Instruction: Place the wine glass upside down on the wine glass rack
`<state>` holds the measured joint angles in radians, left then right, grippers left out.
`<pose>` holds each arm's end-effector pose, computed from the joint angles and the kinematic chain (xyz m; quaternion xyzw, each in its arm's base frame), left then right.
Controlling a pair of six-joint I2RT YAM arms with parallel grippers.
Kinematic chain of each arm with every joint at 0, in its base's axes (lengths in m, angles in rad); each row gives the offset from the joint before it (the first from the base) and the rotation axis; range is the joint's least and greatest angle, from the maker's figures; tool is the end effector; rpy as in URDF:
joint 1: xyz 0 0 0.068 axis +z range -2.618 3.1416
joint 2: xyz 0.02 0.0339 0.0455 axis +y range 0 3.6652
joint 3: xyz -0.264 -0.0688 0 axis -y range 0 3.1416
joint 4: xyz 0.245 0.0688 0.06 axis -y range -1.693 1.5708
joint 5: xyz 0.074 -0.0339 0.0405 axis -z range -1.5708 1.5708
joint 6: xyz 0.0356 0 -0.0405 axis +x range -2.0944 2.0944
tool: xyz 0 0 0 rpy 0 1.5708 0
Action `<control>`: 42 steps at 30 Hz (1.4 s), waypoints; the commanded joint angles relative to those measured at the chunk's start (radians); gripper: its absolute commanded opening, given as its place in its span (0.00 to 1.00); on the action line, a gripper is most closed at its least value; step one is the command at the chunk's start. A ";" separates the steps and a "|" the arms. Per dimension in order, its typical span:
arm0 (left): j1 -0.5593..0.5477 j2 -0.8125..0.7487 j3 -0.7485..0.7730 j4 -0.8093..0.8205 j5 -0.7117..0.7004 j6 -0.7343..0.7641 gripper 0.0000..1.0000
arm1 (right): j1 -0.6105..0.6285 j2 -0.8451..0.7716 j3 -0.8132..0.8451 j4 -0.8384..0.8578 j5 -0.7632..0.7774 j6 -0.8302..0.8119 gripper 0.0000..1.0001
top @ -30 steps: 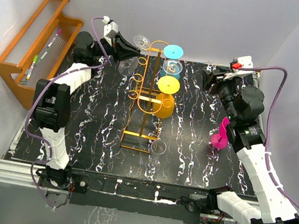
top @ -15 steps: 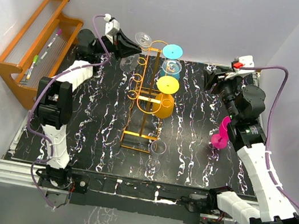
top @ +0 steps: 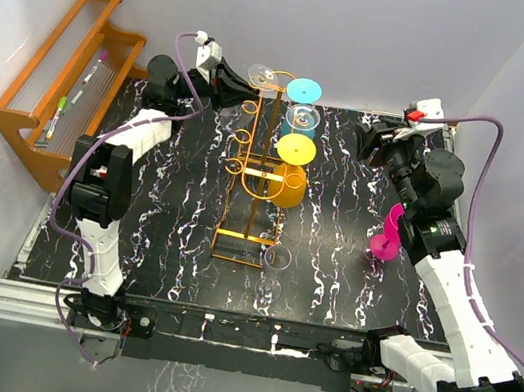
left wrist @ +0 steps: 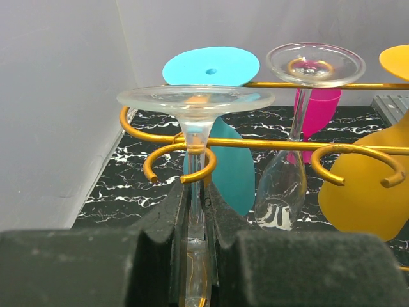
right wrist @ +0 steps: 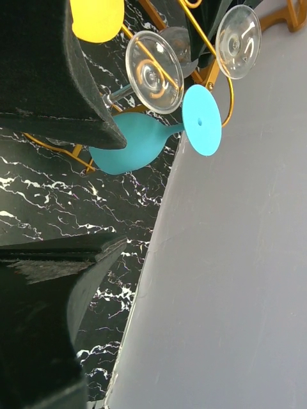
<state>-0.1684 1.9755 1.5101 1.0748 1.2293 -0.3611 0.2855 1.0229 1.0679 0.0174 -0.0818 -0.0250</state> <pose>0.4284 -0.1069 0.3490 0.4726 0.4252 -0.4469 0.6294 0.2235 0.0686 0.4166 -0.1352 0.6713 0.1223 0.7184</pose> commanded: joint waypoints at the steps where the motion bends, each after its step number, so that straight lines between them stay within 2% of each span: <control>1: -0.008 -0.026 0.000 0.037 -0.003 0.022 0.00 | -0.005 -0.019 -0.010 0.033 0.001 -0.003 0.57; 5: -0.010 -0.030 -0.016 0.044 -0.012 0.020 0.01 | -0.005 -0.023 -0.019 0.033 0.001 0.006 0.57; 8: -0.010 -0.037 -0.033 0.050 -0.021 0.018 0.15 | -0.005 -0.020 -0.019 0.033 -0.005 0.011 0.57; 12: -0.009 -0.043 -0.054 0.059 -0.024 0.019 0.21 | -0.005 -0.010 -0.013 0.035 0.021 0.017 0.57; 14: -0.009 -0.046 -0.064 0.062 -0.026 0.018 0.22 | -0.005 -0.004 -0.008 0.039 0.087 0.033 0.59; 16: -0.009 -0.050 -0.073 0.068 -0.029 0.017 0.23 | -0.005 0.013 0.014 0.020 0.234 0.120 0.61; 18: -0.009 -0.054 -0.080 0.072 -0.032 0.016 0.24 | -0.006 0.038 0.070 -0.071 0.307 0.193 0.71; 19: -0.009 -0.056 -0.083 0.074 -0.034 0.015 0.25 | -0.005 0.055 0.111 -0.125 0.296 0.182 0.87; 20: -0.010 -0.060 -0.087 0.075 -0.036 0.014 0.26 | -0.005 0.073 0.171 -0.192 0.268 0.150 0.97; 21: -0.010 -0.064 -0.091 0.075 -0.039 0.014 0.28 | -0.005 0.098 0.219 -0.270 0.229 0.118 0.98; 23: -0.010 -0.080 -0.109 0.078 -0.042 0.016 0.29 | -0.005 0.162 0.336 -0.438 0.161 0.069 0.98; 26: -0.008 -0.122 -0.149 0.036 -0.055 0.071 0.34 | -0.025 0.228 0.406 -0.590 0.146 0.200 0.98; 29: 0.003 -0.186 -0.208 -0.027 -0.068 0.141 0.38 | -0.119 0.291 0.437 -0.753 0.126 0.310 0.98; 32: 0.018 -0.271 -0.264 -0.132 -0.065 0.219 0.38 | -0.164 0.262 0.369 -0.781 0.128 0.334 0.98; 36: 0.035 -0.390 -0.329 -0.357 -0.098 0.382 0.41 | -0.175 0.189 0.299 -0.795 0.134 0.361 0.83; 39: 0.049 -0.479 -0.356 -0.535 -0.130 0.492 0.44 | -0.174 0.151 0.255 -0.833 0.137 0.370 0.80; 40: 0.054 -0.503 -0.363 -0.589 -0.145 0.525 0.52 | -0.174 0.140 0.244 -0.844 0.143 0.375 0.80; 41: 0.059 -0.524 -0.375 -0.630 -0.163 0.550 0.55 | -0.174 0.128 0.233 -0.852 0.147 0.378 0.79; 42: 0.068 -0.541 -0.388 -0.669 -0.168 0.577 0.66 | -0.174 0.115 0.222 -0.857 0.158 0.379 0.78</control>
<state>-0.1226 1.5333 1.1564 0.6434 1.1046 0.0345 0.1123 1.2148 1.3094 -0.8181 0.0532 0.3210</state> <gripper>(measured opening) 0.534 0.795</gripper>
